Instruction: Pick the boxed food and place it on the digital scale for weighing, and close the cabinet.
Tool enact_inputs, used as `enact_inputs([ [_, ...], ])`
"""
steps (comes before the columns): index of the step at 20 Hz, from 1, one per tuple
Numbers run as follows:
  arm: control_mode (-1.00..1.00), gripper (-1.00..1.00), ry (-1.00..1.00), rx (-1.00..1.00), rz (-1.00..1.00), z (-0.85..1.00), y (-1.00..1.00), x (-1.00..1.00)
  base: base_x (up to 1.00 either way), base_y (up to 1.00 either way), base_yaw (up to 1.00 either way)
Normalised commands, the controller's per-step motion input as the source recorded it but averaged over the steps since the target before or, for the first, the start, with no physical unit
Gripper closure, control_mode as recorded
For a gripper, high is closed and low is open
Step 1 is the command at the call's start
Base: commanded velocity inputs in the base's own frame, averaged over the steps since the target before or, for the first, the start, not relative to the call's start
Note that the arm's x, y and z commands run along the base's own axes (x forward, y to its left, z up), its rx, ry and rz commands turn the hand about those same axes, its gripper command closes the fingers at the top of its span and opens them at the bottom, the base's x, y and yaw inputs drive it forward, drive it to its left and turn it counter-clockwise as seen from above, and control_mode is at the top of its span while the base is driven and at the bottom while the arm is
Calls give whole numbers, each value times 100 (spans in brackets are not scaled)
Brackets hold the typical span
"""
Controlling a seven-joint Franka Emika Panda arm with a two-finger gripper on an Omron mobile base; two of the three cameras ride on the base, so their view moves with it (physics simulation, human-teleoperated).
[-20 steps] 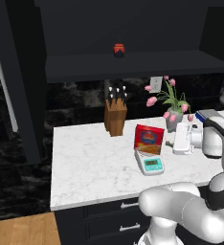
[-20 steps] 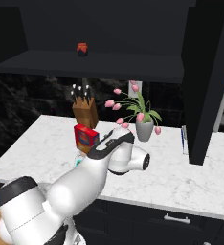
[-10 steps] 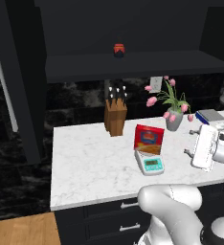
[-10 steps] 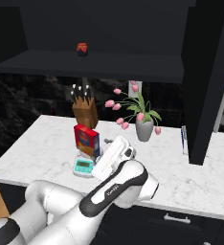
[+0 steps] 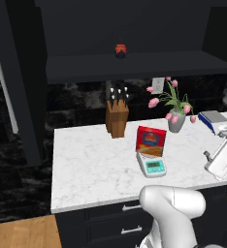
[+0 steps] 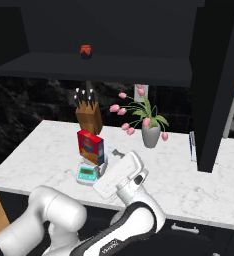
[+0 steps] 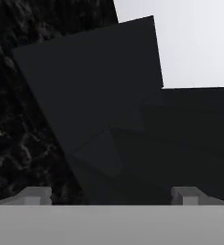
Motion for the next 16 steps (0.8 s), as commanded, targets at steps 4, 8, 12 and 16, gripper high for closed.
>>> enact_inputs([
  [4, -100, -100, -14, 31, 0, 36, -37, -16, 0, 0, 0],
  [8, -100, -100, -11, 27, -3, 48, -45, -33, 0, 0, 0],
  [12, -100, -100, -11, 24, -3, 38, -68, -40, 0, 0, 0],
  [16, -100, -100, -8, 22, 0, 36, -93, -54, 0, 0, 0],
])
